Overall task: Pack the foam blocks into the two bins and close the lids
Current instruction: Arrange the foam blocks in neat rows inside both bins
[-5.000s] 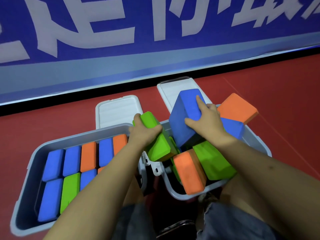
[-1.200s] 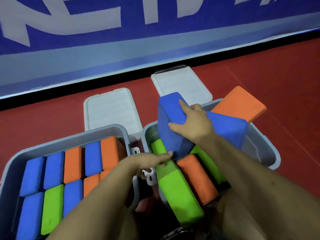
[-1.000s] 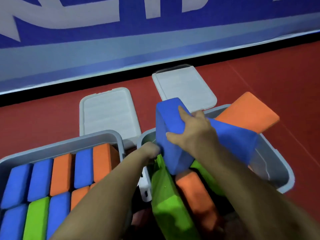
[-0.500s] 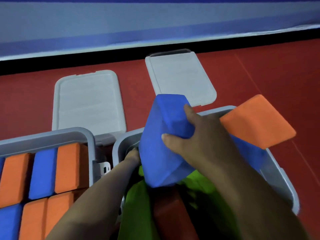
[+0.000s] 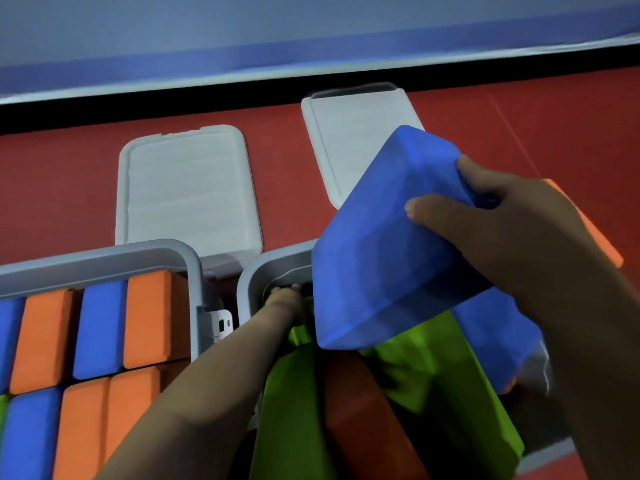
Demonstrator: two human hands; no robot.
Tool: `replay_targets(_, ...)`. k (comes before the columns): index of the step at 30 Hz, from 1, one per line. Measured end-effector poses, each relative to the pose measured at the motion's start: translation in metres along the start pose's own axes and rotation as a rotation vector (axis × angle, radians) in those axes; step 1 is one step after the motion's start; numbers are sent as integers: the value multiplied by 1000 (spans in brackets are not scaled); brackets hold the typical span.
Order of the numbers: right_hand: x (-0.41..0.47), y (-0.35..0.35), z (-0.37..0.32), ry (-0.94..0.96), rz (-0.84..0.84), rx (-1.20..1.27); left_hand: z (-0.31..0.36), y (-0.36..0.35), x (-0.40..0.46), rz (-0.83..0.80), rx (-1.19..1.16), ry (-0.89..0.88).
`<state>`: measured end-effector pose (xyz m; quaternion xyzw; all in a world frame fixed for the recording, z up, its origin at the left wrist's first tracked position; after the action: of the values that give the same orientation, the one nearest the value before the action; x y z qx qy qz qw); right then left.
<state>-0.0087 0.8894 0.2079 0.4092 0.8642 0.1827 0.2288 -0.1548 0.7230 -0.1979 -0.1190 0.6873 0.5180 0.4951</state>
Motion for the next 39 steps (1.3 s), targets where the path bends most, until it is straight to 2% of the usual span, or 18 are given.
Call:
replay_targets(1, 0, 0, 0, -3, 5, 21, 2, 11, -15, 23, 2, -15)
replay_targets(5, -3, 3, -4, -9, 34, 84, 0, 3, -15, -62, 70, -69)
replay_targets(9, -3, 7, -6, 18, 59, 90, -1, 12, -35, -17, -63, 20)
replay_targets(12, -1, 7, -6, 35, 53, 93, 9, 14, -53, -69, -23, -36)
replay_targets(19, 0, 1, -10, 91, 23, 4, 16, 20, -77, -134, 92, -23)
replay_targets(22, 0, 0, -10, 106, 8, -8, 20, 21, -89, -150, 45, -41)
replay_targets(25, -4, 0, -14, 122, 6, -24, 16, 24, -103, -99, -8, -19)
replay_targets(29, -10, -3, -18, 140, -39, -49, 3, 18, -114, -84, -196, 137)
replay_targets(32, -16, -14, -28, 185, -96, -150, -3, 26, -129, -11, -272, 215)
replay_targets(39, -32, -25, -29, 162, -110, -187, -9, 41, -165, 114, -352, 245)
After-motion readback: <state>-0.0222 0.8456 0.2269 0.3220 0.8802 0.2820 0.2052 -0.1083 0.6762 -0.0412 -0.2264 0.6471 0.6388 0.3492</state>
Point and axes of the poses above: each hand's wrist, its own x-axis towards the middle knuckle, its own y-axis out of the back of the hand, z = x × y, the point moved 8 cm from there along x, towards the middle knuckle, and after that the axes turned 11 degrees about x, right-handed, at the moved point
